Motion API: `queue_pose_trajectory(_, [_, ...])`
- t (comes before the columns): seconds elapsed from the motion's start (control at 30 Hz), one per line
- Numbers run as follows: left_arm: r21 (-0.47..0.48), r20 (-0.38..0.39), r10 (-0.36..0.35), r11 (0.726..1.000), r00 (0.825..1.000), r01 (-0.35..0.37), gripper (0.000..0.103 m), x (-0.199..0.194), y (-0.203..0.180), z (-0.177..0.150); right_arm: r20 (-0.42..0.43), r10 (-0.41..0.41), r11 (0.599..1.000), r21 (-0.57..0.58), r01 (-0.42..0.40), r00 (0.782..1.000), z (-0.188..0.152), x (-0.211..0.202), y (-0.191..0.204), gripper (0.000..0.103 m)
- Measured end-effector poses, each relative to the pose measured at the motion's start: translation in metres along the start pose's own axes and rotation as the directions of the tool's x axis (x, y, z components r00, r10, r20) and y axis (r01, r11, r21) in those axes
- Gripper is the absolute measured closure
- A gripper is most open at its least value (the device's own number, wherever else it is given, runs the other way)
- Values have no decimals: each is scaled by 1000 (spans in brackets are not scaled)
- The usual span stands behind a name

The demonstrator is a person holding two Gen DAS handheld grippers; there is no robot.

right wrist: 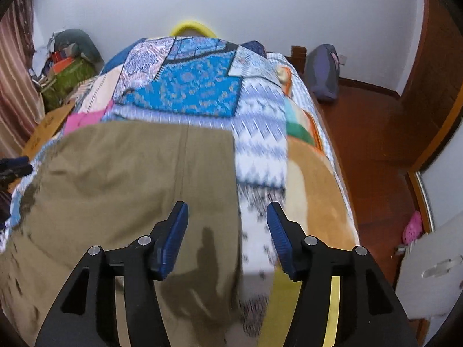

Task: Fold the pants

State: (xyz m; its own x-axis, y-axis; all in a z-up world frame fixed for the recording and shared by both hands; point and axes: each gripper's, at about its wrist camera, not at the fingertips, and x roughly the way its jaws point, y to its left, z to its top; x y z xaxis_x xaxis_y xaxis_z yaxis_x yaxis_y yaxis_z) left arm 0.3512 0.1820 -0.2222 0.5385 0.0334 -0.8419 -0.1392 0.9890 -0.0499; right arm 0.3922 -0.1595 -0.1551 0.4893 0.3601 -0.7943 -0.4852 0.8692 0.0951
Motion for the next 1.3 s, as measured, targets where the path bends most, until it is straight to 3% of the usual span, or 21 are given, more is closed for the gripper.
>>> queue_pose_trajectory(0.17, [-38, -49, -42, 998, 998, 41, 25, 34, 9, 13, -15, 19, 1000, -9, -19, 1000, 28, 40, 2, 49])
queue_pose_trajectory(0.37, [-49, -50, -99, 994, 994, 96, 25, 50, 10, 18, -64, 43, 999, -9, -44, 997, 49, 89, -4, 49])
queue_pose_trajectory(0.57, [-30, -40, -92, 995, 995, 91, 25, 56, 7, 20, -82, 99, 995, 23, -97, 992, 50, 109, -3, 48])
queue_pose_trajectory(0.63, [-44, -34, -97, 994, 995, 96, 27, 57, 10, 21, -76, 103, 995, -1, -103, 992, 49, 109, 1, 54])
queue_pose_trajectory(0.67, [-48, -32, -98, 994, 995, 96, 29, 57, 10, 22, -72, 107, 994, -11, -108, 992, 49, 109, 2, 64])
queue_pose_trajectory(0.73, [-48, -26, -93, 995, 995, 91, 34, 56, 11, 23, -64, 32, 998, -50, -35, 997, 48, 109, 7, 80])
queue_pose_trajectory(0.77, [-38, -20, -92, 995, 996, 91, 43, 54, 10, 23, -61, 12, 998, -63, -16, 998, 48, 108, 7, 88])
queue_pose_trajectory(0.87, [1, -2, -53, 999, 999, 53, 48, 48, 5, 25, -40, -19, 997, -78, 16, 999, 48, 105, 10, 97])
queue_pose_trajectory(1.1, [87, 110, 72, 993, 991, -82, 51, 19, -5, 38, 58, -119, 983, -131, 125, 991, 68, 89, 22, 99])
queue_pose_trajectory(1.3, [70, 169, 109, 990, 980, -122, 51, 0, 2, 55, 160, -152, 976, -128, 173, 975, 102, 64, 35, 100])
